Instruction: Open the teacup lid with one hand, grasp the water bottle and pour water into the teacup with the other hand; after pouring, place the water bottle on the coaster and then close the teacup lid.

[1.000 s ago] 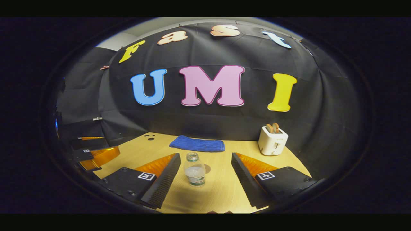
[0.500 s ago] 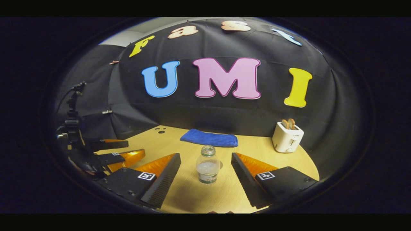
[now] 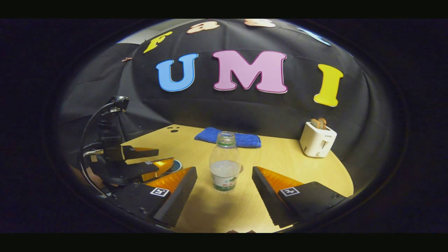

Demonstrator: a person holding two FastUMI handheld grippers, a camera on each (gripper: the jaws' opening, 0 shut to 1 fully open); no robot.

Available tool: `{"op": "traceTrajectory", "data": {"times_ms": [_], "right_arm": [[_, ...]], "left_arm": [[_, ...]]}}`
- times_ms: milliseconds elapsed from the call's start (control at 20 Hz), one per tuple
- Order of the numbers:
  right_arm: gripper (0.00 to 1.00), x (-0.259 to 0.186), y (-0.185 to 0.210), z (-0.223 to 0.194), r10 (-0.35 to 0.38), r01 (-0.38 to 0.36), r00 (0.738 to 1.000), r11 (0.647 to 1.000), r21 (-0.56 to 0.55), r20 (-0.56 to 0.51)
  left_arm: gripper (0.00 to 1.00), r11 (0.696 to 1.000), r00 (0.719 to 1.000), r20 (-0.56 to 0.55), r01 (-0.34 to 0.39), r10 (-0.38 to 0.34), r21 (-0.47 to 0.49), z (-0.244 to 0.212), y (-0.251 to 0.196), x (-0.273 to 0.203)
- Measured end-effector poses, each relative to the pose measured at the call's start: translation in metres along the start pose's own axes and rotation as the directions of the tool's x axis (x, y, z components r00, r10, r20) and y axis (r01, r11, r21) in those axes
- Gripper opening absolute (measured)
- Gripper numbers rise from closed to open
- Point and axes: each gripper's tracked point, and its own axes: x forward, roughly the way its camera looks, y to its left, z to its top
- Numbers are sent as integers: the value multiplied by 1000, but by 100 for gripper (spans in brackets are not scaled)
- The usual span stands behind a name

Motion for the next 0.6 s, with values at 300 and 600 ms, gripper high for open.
{"op": "traceTrajectory", "data": {"times_ms": [300,600], "right_arm": [[98,6,9,-17,12,-11,999,1000,22,-34],[98,15,7,-23,8,-7,999,1000,17,-39]], "left_arm": [[67,1000,1000,-30,-7,7,1,-19,5,11],[54,1000,1000,-17,9,-9,-1,-16,4,14]]}}
